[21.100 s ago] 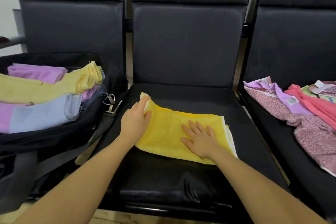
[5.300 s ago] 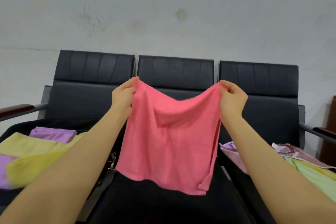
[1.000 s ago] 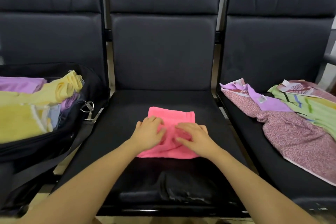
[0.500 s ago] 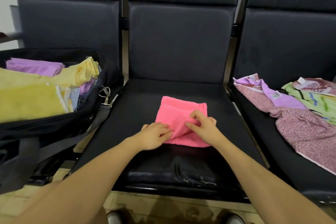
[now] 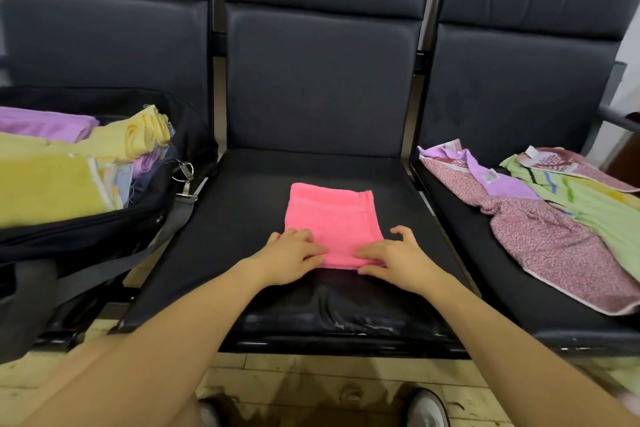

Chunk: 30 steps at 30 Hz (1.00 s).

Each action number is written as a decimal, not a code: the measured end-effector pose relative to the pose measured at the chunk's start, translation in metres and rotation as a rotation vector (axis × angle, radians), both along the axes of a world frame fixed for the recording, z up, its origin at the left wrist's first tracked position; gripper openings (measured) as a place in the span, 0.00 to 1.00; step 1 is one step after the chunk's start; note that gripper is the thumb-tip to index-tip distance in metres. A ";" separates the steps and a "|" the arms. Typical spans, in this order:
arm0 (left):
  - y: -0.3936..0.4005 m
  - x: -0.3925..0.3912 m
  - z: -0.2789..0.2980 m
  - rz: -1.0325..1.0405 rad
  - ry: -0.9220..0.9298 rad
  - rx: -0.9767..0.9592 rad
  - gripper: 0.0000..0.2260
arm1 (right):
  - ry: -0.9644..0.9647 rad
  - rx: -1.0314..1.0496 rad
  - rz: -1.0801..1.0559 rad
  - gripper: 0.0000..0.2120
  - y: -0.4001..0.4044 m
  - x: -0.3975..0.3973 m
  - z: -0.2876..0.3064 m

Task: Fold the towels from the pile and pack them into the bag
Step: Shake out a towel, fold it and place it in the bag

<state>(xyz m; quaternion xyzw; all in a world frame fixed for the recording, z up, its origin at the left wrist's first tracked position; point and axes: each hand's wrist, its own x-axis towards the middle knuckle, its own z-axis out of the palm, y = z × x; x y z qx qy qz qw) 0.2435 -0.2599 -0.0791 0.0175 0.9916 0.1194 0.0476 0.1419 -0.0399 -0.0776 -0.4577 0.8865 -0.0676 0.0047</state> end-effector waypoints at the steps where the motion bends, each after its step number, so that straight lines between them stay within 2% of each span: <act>1: -0.004 0.002 -0.001 0.001 0.032 0.004 0.18 | -0.008 -0.012 -0.023 0.19 0.002 0.000 -0.002; 6: -0.021 0.005 -0.014 0.046 0.064 0.150 0.17 | 0.039 -0.023 -0.043 0.14 -0.005 0.003 -0.004; 9: -0.020 0.000 -0.015 0.061 0.086 0.115 0.19 | 0.078 0.013 -0.051 0.09 -0.017 0.000 -0.002; 12: -0.017 -0.004 -0.013 0.086 0.120 0.097 0.26 | 0.000 -0.050 -0.127 0.08 -0.022 -0.007 0.000; 15: -0.015 -0.007 -0.011 0.107 0.165 0.119 0.19 | -0.151 -0.106 -0.191 0.08 -0.023 -0.015 0.008; 19: -0.018 -0.010 -0.012 0.159 0.177 0.232 0.18 | -0.249 -0.179 -0.205 0.11 -0.025 -0.018 0.019; 24: -0.028 -0.018 -0.010 0.306 0.263 0.563 0.08 | -0.266 -0.332 -0.224 0.12 -0.021 -0.024 0.021; 28: -0.024 -0.031 0.007 0.346 0.367 0.541 0.05 | -0.251 -0.464 -0.316 0.12 -0.028 -0.035 0.025; 30: -0.024 -0.043 0.018 0.387 0.423 0.516 0.09 | -0.229 -0.525 -0.362 0.07 -0.037 -0.044 0.032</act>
